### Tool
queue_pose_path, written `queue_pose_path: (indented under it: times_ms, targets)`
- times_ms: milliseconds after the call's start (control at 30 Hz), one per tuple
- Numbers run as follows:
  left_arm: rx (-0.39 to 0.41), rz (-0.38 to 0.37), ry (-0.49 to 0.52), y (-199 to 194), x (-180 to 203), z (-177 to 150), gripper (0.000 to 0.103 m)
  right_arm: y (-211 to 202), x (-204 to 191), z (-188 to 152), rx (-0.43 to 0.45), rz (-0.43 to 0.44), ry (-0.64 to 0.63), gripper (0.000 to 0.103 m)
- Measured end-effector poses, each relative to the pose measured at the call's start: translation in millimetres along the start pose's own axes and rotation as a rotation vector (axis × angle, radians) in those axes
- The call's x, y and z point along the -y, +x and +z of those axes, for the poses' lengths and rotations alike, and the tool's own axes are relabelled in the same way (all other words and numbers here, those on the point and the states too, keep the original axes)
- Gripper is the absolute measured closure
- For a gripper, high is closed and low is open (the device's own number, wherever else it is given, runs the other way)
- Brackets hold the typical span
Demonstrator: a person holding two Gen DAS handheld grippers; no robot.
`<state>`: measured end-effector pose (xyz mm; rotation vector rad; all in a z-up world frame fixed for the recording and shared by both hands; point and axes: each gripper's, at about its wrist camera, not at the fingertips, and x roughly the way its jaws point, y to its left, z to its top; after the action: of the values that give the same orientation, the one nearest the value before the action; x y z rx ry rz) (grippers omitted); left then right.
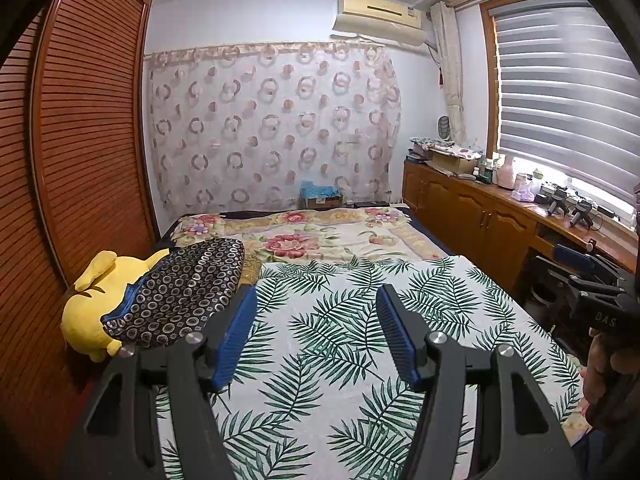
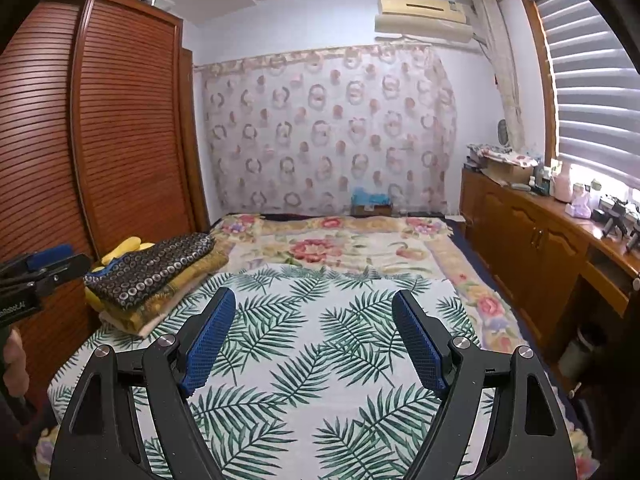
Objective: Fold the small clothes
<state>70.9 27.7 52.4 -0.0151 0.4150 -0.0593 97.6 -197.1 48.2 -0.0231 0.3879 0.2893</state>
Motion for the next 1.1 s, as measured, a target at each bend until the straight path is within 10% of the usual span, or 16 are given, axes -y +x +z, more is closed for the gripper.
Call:
queue_pose_path:
  times_ms: [1100]
  targets:
    - [0.001,0.002,0.004,-0.1,0.4,-1.6,0.042,1.8,2.0,-4.4,0.002,-0.003,0.004,0.02]
